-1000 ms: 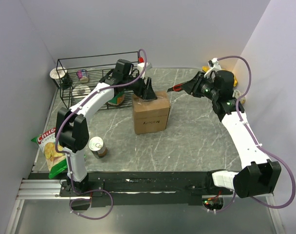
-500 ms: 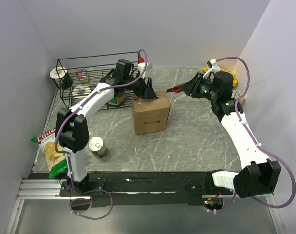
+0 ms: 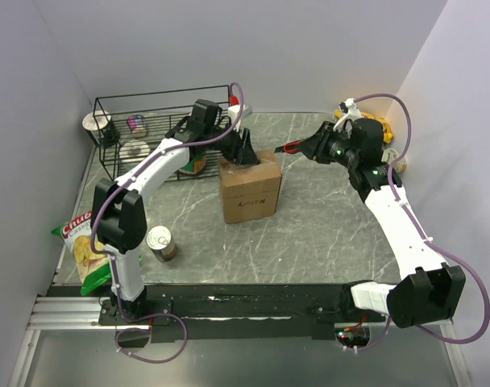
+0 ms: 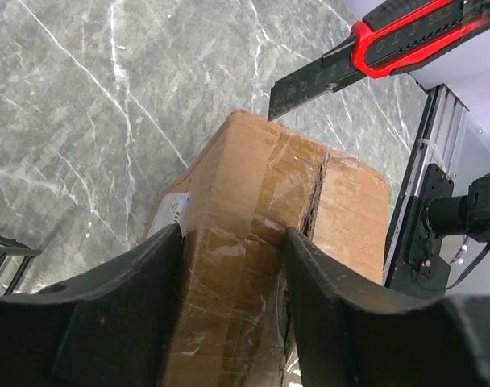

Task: Unpack the express box

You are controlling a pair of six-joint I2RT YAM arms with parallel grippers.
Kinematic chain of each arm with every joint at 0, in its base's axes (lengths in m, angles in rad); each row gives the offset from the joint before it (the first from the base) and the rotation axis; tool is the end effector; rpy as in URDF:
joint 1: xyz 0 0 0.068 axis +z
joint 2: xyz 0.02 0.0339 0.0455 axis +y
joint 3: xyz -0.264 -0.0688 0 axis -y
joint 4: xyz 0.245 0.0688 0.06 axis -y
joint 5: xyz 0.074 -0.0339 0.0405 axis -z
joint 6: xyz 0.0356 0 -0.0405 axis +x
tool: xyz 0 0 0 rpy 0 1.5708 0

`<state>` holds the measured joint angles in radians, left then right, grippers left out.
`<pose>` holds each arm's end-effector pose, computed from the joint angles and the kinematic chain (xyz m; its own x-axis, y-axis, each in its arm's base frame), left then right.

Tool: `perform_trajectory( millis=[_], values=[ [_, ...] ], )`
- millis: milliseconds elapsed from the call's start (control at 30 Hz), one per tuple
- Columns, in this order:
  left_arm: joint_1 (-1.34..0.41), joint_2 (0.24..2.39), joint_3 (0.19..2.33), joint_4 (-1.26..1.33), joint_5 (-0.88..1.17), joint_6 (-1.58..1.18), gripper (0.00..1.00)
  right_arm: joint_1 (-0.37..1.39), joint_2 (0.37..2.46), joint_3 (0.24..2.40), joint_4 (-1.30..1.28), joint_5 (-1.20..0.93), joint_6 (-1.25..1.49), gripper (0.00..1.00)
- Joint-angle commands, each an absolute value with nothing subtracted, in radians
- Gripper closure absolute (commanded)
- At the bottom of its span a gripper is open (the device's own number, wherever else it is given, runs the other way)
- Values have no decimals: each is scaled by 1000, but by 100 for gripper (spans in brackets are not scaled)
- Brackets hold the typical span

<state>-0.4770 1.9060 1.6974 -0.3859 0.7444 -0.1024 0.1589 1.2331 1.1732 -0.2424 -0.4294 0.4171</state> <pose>0.3815 -0.2243 0.3147 -0.5805 0.2154 -0.7853 0.7811 0.4199 -0.4622 0.2763 0.0593 0.3761 -0.4860 0.2951 -0.8226 -0.3712 0.7824 0.5001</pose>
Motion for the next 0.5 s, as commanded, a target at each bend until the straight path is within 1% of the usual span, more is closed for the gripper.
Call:
perform_trajectory(
  millis=[0, 467],
  values=[
    [-489, 1894, 1660, -414, 672, -109, 44, 178, 1212, 1206, -310, -440, 397, 100],
    [-488, 1899, 1652, -414, 607, -132, 52, 183, 1169, 1209, -422, -442, 365, 100]
  ],
)
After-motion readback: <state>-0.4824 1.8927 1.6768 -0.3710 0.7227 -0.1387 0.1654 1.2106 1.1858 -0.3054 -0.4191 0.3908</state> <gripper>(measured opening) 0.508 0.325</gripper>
